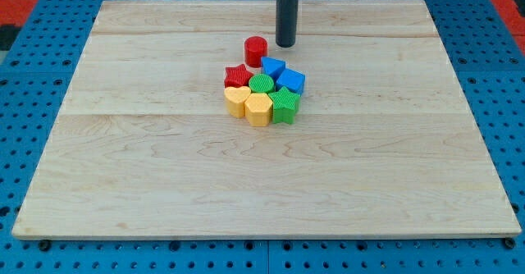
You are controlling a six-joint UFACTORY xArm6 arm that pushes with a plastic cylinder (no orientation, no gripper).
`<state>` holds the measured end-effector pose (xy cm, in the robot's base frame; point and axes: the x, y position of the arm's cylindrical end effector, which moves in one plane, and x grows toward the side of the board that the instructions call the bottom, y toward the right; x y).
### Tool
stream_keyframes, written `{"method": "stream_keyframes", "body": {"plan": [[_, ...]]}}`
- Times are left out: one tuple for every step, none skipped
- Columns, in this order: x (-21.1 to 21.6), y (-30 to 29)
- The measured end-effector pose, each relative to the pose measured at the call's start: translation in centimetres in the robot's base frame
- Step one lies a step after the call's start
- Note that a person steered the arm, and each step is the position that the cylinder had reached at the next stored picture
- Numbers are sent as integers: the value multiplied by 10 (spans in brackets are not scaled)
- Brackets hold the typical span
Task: Slide red circle to the group of blocks
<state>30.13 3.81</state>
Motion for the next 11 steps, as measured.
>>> {"method": "stream_keyframes", "body": {"plan": [[7,0],[7,-8],[7,-20],[7,-30],[7,-41],[7,-42],[7,-20],[3,-5],[-23,-22],[-35,-62],[-25,-95]]}}
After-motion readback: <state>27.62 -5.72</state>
